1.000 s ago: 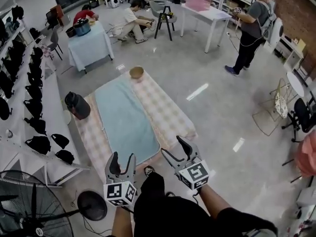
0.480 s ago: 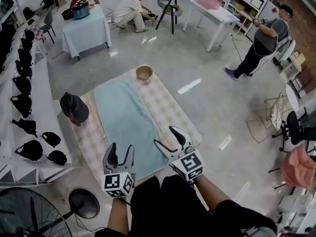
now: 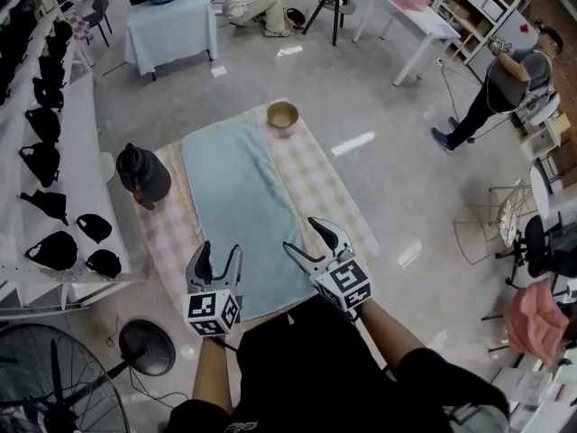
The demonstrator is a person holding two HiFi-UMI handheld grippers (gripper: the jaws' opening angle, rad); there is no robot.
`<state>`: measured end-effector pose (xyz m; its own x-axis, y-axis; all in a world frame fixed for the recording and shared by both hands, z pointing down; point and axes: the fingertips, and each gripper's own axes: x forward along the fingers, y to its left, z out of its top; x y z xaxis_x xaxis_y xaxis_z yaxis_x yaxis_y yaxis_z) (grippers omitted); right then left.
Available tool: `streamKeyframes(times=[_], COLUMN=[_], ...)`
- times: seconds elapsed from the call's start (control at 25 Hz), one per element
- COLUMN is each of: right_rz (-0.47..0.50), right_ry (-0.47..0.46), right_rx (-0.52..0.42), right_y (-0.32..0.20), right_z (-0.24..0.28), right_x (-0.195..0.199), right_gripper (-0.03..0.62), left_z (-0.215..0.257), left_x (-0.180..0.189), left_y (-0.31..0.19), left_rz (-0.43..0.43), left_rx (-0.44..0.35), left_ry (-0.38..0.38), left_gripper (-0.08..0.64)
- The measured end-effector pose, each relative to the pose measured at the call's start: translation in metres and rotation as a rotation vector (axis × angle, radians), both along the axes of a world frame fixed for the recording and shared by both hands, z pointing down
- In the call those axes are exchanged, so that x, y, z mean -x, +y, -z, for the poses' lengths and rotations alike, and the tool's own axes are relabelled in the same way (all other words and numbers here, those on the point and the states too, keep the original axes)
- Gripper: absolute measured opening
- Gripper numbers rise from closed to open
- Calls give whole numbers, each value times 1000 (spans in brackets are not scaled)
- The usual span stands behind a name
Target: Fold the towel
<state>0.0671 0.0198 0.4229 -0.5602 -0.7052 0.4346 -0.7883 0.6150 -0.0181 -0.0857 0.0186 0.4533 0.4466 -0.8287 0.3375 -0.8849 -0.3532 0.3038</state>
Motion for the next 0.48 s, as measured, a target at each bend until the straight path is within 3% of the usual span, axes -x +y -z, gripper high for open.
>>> streamKeyframes(times=[0.12,0.48], right_rz=[43,173], right_ry=[19,64], right_rx=[50,201], right_y=[3,28], right_z=[-24,-104], right_x=[-4,-24], right_gripper=[290,290], left_z=[-23,-104], left_x=[4,8], left_y=[6,54], left_rz=[-5,103], left_rx=[51,240], left_ry=[-16,-61], left_gripper=[269,269])
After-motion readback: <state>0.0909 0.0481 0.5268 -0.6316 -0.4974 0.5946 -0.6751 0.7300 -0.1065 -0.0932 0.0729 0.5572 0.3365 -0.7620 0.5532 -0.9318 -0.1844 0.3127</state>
